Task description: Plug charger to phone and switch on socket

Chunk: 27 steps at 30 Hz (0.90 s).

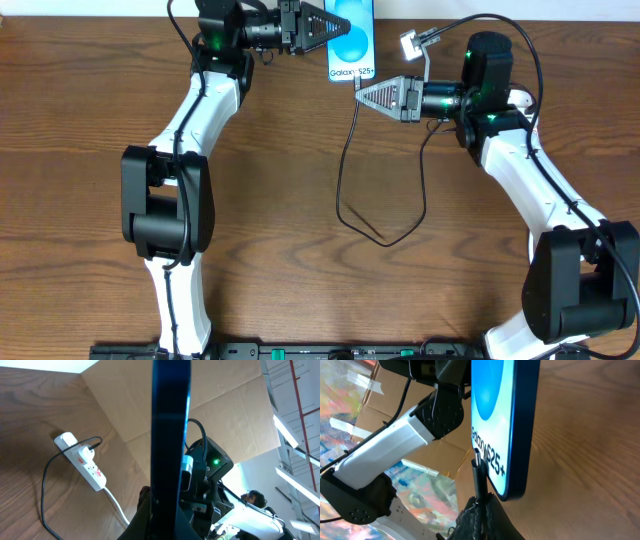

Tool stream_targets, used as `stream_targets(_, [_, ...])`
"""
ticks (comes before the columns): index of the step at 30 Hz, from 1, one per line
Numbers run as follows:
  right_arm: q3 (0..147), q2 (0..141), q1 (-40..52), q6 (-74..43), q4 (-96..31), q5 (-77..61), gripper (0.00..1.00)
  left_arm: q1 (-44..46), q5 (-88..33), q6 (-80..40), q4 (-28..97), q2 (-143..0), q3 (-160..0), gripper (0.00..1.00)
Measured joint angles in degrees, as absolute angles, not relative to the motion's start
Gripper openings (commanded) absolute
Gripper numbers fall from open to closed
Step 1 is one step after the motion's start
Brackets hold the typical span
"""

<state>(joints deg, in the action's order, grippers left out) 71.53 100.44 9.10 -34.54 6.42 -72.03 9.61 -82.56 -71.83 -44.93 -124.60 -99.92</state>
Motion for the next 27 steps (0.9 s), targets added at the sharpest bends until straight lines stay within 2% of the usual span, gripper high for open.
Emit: stream_targets(27, [71.5,100.4,9.9,-33.4,1.5,-71.5,0.01,9.6,-82.2,-72.0,-44.9,-124.6,-99.9,0.07])
